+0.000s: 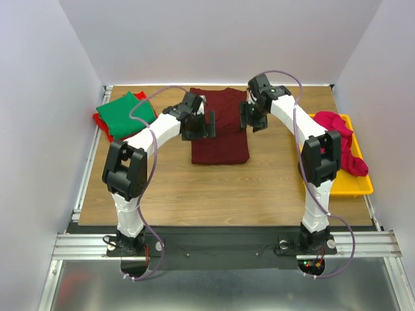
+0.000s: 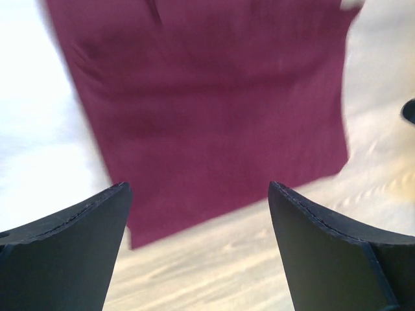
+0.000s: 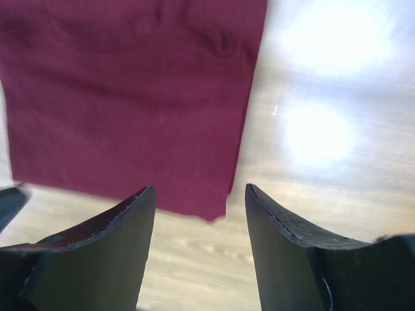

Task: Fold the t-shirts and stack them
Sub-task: Fold the tshirt

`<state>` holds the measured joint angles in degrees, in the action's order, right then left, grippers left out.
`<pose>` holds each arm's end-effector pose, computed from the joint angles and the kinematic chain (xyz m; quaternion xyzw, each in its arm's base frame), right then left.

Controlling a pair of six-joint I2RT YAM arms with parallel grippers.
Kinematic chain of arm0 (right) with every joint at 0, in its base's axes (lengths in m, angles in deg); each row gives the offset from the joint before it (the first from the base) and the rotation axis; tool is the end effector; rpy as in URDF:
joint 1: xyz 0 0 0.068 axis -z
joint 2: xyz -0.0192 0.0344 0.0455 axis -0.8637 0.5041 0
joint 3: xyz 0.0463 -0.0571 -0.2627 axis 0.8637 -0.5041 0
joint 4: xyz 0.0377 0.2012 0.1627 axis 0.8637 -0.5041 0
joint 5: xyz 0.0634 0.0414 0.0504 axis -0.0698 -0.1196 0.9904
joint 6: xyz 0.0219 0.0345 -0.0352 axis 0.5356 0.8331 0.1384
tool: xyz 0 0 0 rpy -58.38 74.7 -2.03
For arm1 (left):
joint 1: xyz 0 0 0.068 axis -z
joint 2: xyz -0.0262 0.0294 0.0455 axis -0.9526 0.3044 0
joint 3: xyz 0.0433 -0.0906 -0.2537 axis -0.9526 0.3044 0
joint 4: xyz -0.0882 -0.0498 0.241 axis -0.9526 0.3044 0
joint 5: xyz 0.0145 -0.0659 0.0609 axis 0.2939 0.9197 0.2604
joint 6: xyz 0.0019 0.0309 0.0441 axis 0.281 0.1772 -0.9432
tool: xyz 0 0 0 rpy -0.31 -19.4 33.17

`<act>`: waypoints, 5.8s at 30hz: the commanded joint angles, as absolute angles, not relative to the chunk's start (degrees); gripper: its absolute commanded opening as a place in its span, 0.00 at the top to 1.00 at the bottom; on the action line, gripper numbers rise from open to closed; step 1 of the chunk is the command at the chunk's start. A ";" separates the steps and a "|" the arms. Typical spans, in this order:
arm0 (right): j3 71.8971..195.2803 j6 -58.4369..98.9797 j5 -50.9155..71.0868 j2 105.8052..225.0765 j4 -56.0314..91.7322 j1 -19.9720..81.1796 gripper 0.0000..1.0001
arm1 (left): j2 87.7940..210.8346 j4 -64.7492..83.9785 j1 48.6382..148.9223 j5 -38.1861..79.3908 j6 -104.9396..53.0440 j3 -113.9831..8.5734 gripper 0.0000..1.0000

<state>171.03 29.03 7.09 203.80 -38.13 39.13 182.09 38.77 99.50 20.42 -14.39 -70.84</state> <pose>0.4200 0.1611 0.2783 -0.0521 0.9701 0.1101 0.2100 0.3812 -0.2017 0.2691 0.0599 0.9198 -0.2215 0.3183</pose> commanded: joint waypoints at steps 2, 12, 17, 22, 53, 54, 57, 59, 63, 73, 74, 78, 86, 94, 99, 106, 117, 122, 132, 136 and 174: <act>160.63 29.98 12.99 198.27 -33.94 38.38 0.38 | 179.38 33.78 101.19 25.61 -12.65 -63.95 0.02; 145.32 32.18 11.67 194.05 -28.84 37.32 0.39 | 179.64 32.90 104.27 26.31 -14.41 -55.25 0.02; 142.07 32.26 9.22 195.45 -27.00 37.32 0.39 | 180.08 32.02 104.45 25.70 -15.29 -51.73 0.02; 140.14 32.53 8.60 196.86 -25.15 37.32 0.39 | 180.52 30.97 104.54 25.26 -15.12 -49.10 0.02; 141.81 36.48 12.99 195.01 -25.15 37.32 0.46 | 169.62 33.43 101.64 19.11 -10.19 -46.99 0.01; 141.28 36.57 12.73 194.75 -25.06 37.32 0.46 | 169.45 33.25 101.64 19.02 -10.19 -46.46 0.01; 138.74 36.66 12.47 194.40 -24.54 37.32 0.47 | 169.27 32.73 101.64 19.02 -10.19 -44.70 0.01; 137.50 36.75 12.64 194.40 -23.31 37.32 0.48 | 169.27 32.37 101.64 19.02 -10.02 -43.99 0.01; 137.06 36.92 12.64 195.71 -21.99 37.32 0.52 | 169.45 32.28 101.64 18.93 -10.28 -43.99 0.02; 137.41 36.31 12.02 197.13 -19.88 37.32 0.64 | 170.32 31.93 101.64 17.79 -10.11 -42.94 0.02; 137.49 36.48 11.68 197.04 -19.79 37.32 0.64 | 170.32 31.85 101.64 17.70 -10.11 -42.85 0.02; 137.41 36.40 11.58 197.39 -19.35 37.23 0.67 | 170.85 31.58 101.55 17.53 -10.37 -42.59 0.05; 137.14 35.96 12.90 198.44 -19.00 37.32 0.88 | 173.22 30.62 101.64 17.26 -10.72 -43.73 0.16; 136.79 35.87 13.43 197.74 -19.00 37.32 0.89 | 176.56 29.21 101.64 15.16 -9.76 -46.54 0.26; 136.27 35.78 13.17 197.48 -19.00 37.32 0.89 | 177.00 28.86 101.64 13.92 -8.61 -47.33 0.40; 136.09 35.61 12.90 197.39 -19.00 37.23 0.90 | 176.48 29.03 101.64 16.21 -9.05 -45.06 0.63; 136.18 35.60 14.04 195.90 -19.35 37.32 1.00 | 175.34 29.56 101.72 18.40 -10.45 -42.76 1.00; 132.49 35.17 15.98 191.51 -21.54 37.32 1.00 | 173.14 31.84 101.90 20.60 -12.83 -40.92 1.00; 129.67 31.74 17.12 182.46 -31.46 37.32 1.00 | 166.73 38.87 105.68 25.96 -12.40 -41.44 1.00; 130.03 30.77 17.82 179.12 -36.55 37.32 1.00 | 162.69 42.12 106.38 28.15 -10.11 -40.92 1.00; 159.54 34.03 9.30 186.57 -44.93 37.85 1.00 | 161.62 47.49 100.24 36.77 -7.38 -53.57 1.00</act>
